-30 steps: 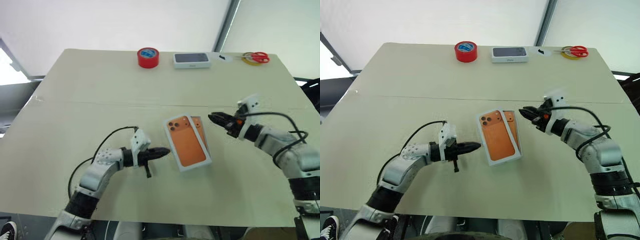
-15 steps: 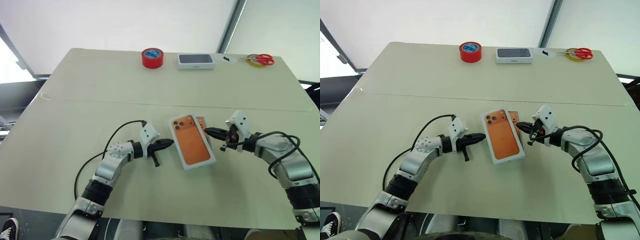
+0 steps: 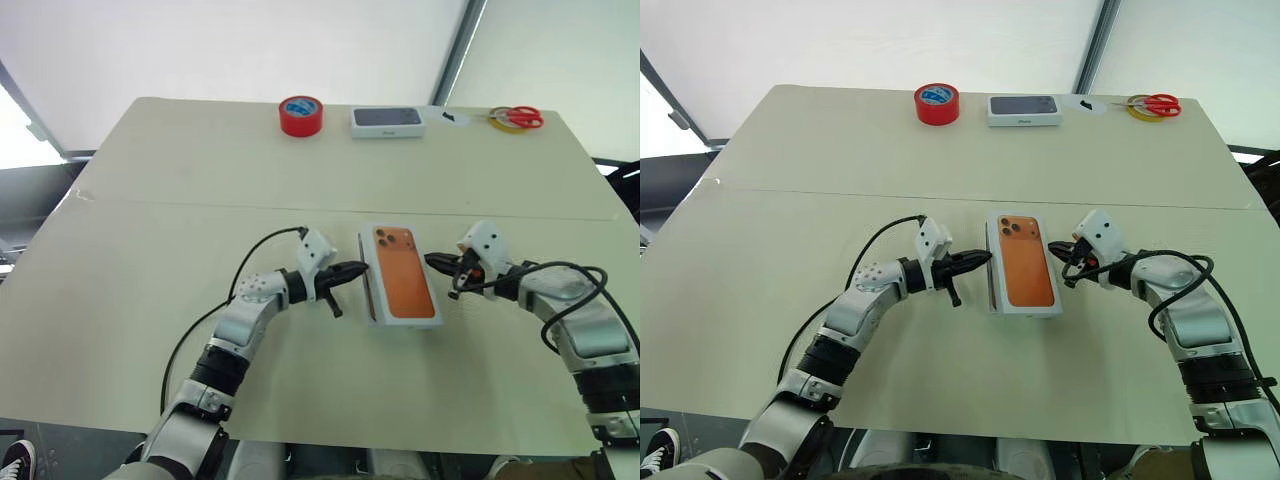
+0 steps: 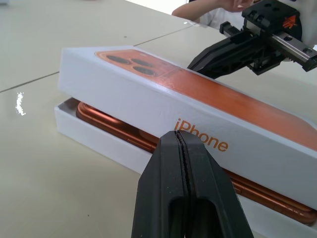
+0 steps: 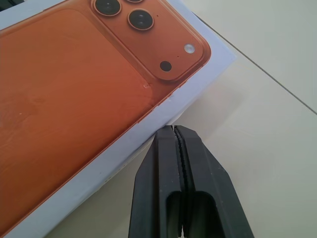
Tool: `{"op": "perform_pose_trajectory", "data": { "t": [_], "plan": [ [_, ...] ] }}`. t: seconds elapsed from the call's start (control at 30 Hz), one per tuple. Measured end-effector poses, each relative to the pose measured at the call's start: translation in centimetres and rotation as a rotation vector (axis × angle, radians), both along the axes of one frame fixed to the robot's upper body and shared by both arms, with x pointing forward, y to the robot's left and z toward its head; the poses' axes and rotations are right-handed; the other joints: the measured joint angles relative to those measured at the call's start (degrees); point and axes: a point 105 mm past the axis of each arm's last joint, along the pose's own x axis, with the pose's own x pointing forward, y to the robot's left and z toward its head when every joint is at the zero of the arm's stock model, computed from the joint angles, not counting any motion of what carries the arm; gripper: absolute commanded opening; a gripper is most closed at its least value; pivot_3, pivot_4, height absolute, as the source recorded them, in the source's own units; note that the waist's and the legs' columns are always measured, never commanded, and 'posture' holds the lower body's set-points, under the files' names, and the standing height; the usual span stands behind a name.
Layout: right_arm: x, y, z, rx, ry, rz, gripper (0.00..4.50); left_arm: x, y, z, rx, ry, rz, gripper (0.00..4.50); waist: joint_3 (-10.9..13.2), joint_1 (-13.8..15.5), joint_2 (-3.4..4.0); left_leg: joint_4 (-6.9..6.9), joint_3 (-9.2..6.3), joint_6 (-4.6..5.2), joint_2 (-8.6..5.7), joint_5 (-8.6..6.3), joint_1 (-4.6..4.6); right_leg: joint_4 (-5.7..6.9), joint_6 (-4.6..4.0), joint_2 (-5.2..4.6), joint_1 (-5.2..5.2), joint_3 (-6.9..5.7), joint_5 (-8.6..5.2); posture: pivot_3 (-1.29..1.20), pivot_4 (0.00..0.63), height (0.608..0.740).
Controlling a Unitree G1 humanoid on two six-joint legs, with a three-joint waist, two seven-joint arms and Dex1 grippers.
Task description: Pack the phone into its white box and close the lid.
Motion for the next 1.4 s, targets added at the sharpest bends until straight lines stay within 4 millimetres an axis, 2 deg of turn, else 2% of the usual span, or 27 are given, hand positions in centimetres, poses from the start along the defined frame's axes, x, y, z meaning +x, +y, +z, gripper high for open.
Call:
{"op": "perform_pose_trajectory", "data": {
  "t": [0.27, 0.63, 0.73, 0.8, 0.9, 0.97, 1.0, 1.07, 1.13, 1.2, 1.27, 1.3, 1.37, 1.4],
  "plan": [
    [0.6, 0.6, 0.5, -0.014, -0.032, 0.000, 0.03, 0.6, 0.5, -0.4, 0.004, 0.027, 0.036, 0.00, 0.0, 0.1, 0.00, 0.02, 0.00, -0.03, -0.01, 0.02, 0.00, 0.00, 0.00, -0.01, 0.00, 0.00, 0.00, 0.00, 0.150, 0.740],
    [0.8, 0.8, -0.2, -0.116, -0.052, 0.004, 0.03, 1.2, 1.1, -1.0, 0.038, 0.047, 0.062, 0.00, 0.0, 0.1, 0.00, 0.02, 0.01, -0.14, -0.02, 0.08, 0.00, 0.01, 0.00, -0.01, 0.00, 0.00, 0.00, 0.00, 0.150, 0.740],
    [0.9, 0.3, -0.5, -0.122, -0.045, -0.005, 0.03, 1.1, 1.0, -0.9, 0.028, 0.041, 0.065, 0.00, 0.0, 0.1, 0.00, 0.02, 0.01, -0.14, -0.02, 0.08, 0.00, 0.01, 0.00, -0.02, 0.01, 0.00, 0.00, 0.00, 0.150, 0.740],
    [1.2, 0.3, 0.5, -0.035, -0.051, -0.021, 0.03, 1.5, 1.1, -0.3, -0.005, 0.035, 0.090, 0.00, 0.0, 0.1, -0.01, 0.03, 0.02, -0.15, -0.02, 0.08, -0.01, 0.02, 0.00, -0.02, 0.00, 0.00, 0.00, 0.00, 0.150, 0.740],
    [1.7, 0.9, 3.9, 0.116, -0.120, 0.010, 0.03, 2.4, 0.0, 2.3, -0.052, -0.034, 0.099, 0.00, 0.0, 0.2, 0.00, 0.06, -0.02, -0.15, -0.02, 0.09, -0.01, 0.03, 0.01, -0.01, 0.04, -0.03, 0.00, 0.00, 0.150, 0.740],
    [1.0, 1.9, 4.9, 0.155, -0.129, 0.078, 0.03, 2.8, -0.6, 3.7, -0.069, -0.086, 0.096, 0.00, 0.0, 0.3, -0.01, 0.06, -0.02, -0.15, -0.02, 0.08, -0.01, -0.01, 0.01, -0.01, 0.07, -0.04, 0.00, 0.00, 0.150, 0.740],
    [0.4, 2.5, 4.7, 0.169, -0.106, 0.116, 0.03, 2.9, -0.9, 4.0, -0.069, -0.095, 0.094, 0.00, 0.0, 0.2, -0.01, 0.06, 0.00, -0.14, -0.03, 0.08, -0.01, -0.02, 0.01, -0.01, 0.07, -0.03, 0.00, 0.00, 0.150, 0.740],
    [-1.0, 3.2, 3.1, 0.152, -0.030, 0.181, 0.03, 3.3, -1.0, 3.1, -0.028, -0.086, 0.107, 0.00, 0.0, 0.1, -0.01, 0.06, 0.01, -0.08, -0.04, 0.04, -0.01, -0.02, 0.01, -0.01, 0.06, -0.03, 0.01, 0.00, 0.150, 0.740],
    [-2.4, 3.1, -0.1, 0.006, 0.055, 0.226, 0.03, 3.3, -1.0, 0.9, 0.078, -0.056, 0.104, 0.00, 0.0, 0.2, -0.01, 0.07, 0.02, 0.01, -0.06, -0.01, 0.00, 0.00, 0.01, -0.02, 0.05, -0.02, 0.01, 0.00, 0.150, 0.740],
    [-2.6, 3.0, -0.7, -0.107, 0.015, 0.251, 0.03, 3.3, -0.9, 0.4, 0.116, -0.047, 0.090, 0.00, 0.0, 0.1, 0.00, 0.10, 0.03, 0.02, -0.06, -0.01, 0.12, 0.03, 0.02, -0.01, 0.15, 0.00, 0.01, 0.00, 0.150, 0.740],
    [-2.4, 2.9, -1.0, -0.195, -0.025, 0.256, 0.03, 3.3, -0.7, 0.1, 0.141, -0.035, 0.072, 0.00, -0.1, 0.1, -0.06, 0.02, 0.00, 0.06, -0.04, -0.05, 0.72, -0.09, 0.02, 0.00, 0.79, -0.02, -0.01, 0.00, 0.150, 0.740],
    [-2.3, 2.8, -1.0, -0.206, -0.033, 0.250, 0.01, 3.2, -0.6, 0.0, 0.140, -0.026, 0.067, 0.26, -0.1, 0.1, -0.09, 0.01, -0.04, 0.06, -0.03, -0.06, 0.77, -0.12, 0.02, 0.00, 0.86, -0.04, -0.01, 0.00, 0.150, 0.740],
    [-2.1, 2.9, -0.9, -0.183, -0.018, 0.233, 0.57, 3.2, -0.2, 0.1, 0.123, -0.006, 0.063, 0.91, -0.2, 0.1, -0.14, 0.04, -0.05, 0.06, -0.04, -0.06, 0.75, -0.12, 0.02, -0.04, 0.86, -0.03, -0.01, 0.00, 0.150, 0.740],
    [-1.9, 3.0, -0.7, -0.128, 0.010, 0.214, 0.90, 3.1, 0.1, 0.1, 0.111, 0.002, 0.062, 1.39, -0.1, 0.0, -0.16, 0.04, -0.05, 0.06, -0.03, -0.06, 0.74, -0.12, 0.02, -0.06, 0.86, -0.03, -0.01, 0.00, 0.150, 0.740]
  ]
}}
